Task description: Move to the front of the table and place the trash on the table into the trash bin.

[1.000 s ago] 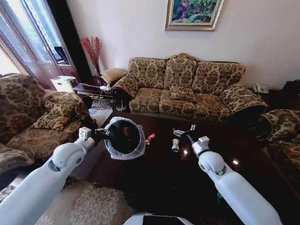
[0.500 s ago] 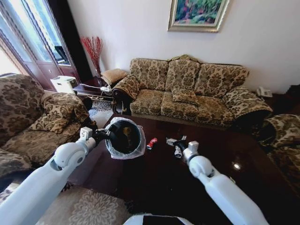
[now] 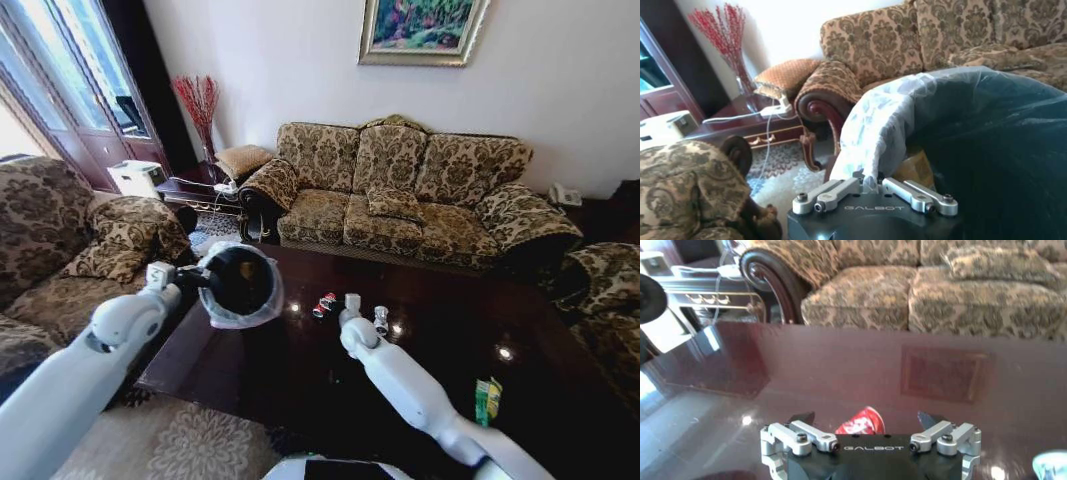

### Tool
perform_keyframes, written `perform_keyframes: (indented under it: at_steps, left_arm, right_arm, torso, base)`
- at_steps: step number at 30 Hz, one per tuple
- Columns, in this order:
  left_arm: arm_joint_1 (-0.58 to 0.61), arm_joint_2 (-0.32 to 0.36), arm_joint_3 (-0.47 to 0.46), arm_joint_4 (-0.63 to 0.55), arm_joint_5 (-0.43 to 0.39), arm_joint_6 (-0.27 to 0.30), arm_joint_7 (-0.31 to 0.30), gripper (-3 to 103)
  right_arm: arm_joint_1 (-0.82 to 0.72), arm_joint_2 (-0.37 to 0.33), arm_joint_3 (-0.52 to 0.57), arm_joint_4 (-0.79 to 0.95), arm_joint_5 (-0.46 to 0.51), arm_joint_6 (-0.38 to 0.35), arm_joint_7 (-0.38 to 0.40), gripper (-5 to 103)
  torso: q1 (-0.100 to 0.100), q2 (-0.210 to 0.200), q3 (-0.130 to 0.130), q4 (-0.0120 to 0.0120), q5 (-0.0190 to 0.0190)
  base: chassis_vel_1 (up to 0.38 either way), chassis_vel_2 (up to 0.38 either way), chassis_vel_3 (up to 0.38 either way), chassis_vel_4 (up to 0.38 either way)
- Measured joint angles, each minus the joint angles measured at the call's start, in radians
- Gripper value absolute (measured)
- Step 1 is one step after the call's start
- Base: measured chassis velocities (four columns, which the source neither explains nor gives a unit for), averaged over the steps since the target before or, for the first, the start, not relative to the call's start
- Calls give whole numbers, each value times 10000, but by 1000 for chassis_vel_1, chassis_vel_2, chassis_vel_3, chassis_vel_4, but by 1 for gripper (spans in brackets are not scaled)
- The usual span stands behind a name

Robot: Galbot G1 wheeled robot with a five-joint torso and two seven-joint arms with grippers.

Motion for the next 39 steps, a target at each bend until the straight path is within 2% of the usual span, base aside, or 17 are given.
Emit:
perform_keyframes:
  at_steps: [6,8,9,12,13,15,24,26,28,30,31,34,35,38,39]
  left_arm:
    - [-180,38,-49,388,-207,-68,114,0]
    - [-306,34,51,401,-250,-75,121,0]
    - [-306,34,51,401,-250,-75,121,0]
    - [-911,63,651,472,-307,-74,144,0]
    - [-911,63,651,472,-307,-74,144,0]
    - [-1214,132,863,511,-383,-76,178,0]
    - [-1111,546,662,399,-649,-74,186,0]
    - [-1106,668,624,323,-732,-61,158,0]
    - [-1128,690,625,299,-755,-51,153,0]
    - [-1243,699,657,241,-803,-29,132,0]
    - [-1243,699,657,241,-803,-29,132,0]
    - [-1320,633,753,167,-819,0,123,0]
    - [-1320,633,753,167,-819,0,123,0]
    - [-1306,574,766,103,-817,14,109,0]
    - [-1306,574,766,103,-817,14,109,0]
  right_arm:
    - [286,632,183,-1012,115,-57,-23,100]
    - [505,1058,347,-1769,-5,-20,-305,100]
    - [505,1058,347,-1769,-5,-20,-305,100]
    - [635,1641,831,-2870,-664,169,-712,100]
    - [635,1641,831,-2870,-664,169,-712,100]
    - [704,1974,1290,-3602,-1148,304,-895,100]
    - [866,2402,1901,-4681,-1647,668,-1972,101]
    - [848,2413,1938,-4703,-1667,708,-2287,92]
    - [824,2396,1931,-4664,-1667,709,-2339,92]
    - [734,2308,1895,-4500,-1649,709,-2391,82]
    - [734,2308,1895,-4500,-1649,709,-2391,82]
    - [587,2181,1810,-4257,-1557,710,-2406,65]
    - [587,2181,1810,-4257,-1557,710,-2406,65]
    - [453,2127,1772,-4106,-1434,697,-2434,50]
    - [453,2127,1772,-4106,-1434,697,-2434,50]
  torso:
    - [3,-1,1,-4,-3]
    - [6,0,1,-2,-1]
    - [6,0,1,-2,-1]
    - [4,0,1,1,0]
    - [4,0,1,1,0]
    - [4,1,1,-8,0]
    - [3,3,-1,-1,1]
    - [1,5,-1,-1,0]
    - [1,5,-1,-1,1]
    - [2,4,-1,-2,2]
    - [2,4,-1,-2,2]
    - [3,4,-1,-2,2]
    - [3,4,-1,-2,2]
    - [2,4,-1,-3,-2]
    - [2,4,-1,-3,-2]
  base:
    - [0,0,0,0]
    - [0,0,0,0]
    - [0,0,0,0]
    - [0,0,0,0]
    - [0,0,0,0]
    - [0,0,0,0]
    - [0,0,0,0]
    - [0,0,0,0]
    - [0,0,0,0]
    - [0,0,0,0]
    - [0,0,0,0]
    - [0,0,0,0]
    - [0,0,0,0]
    - [0,0,0,0]
    - [0,0,0,0]
